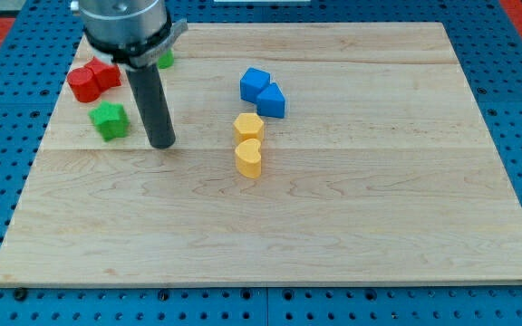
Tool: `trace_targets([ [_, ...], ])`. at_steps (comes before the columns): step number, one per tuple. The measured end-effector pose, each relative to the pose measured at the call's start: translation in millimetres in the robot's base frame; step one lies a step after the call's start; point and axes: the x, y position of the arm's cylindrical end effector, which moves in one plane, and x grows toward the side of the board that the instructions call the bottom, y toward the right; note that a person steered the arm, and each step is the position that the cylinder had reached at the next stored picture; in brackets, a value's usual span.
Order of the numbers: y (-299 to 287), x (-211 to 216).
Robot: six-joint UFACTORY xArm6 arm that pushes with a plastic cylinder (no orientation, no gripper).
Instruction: Slide green star to green circle
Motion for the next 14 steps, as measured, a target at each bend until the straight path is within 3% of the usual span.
trace_targets([
  [2,-123.1,-16.9],
  [4,-34.3,-85.2],
  [5,-60.8,-34.3],
  [6,-32.1,-26.6],
  [7,14.7,-69.5],
  [8,-43.6,-87.4],
  [9,-22.8,-60.2],
  [11,-13.6,-108.5],
  [12,-9.2,-116.2],
  [13,8.1,-93.1],
  [14,-58.7,-86.5],
])
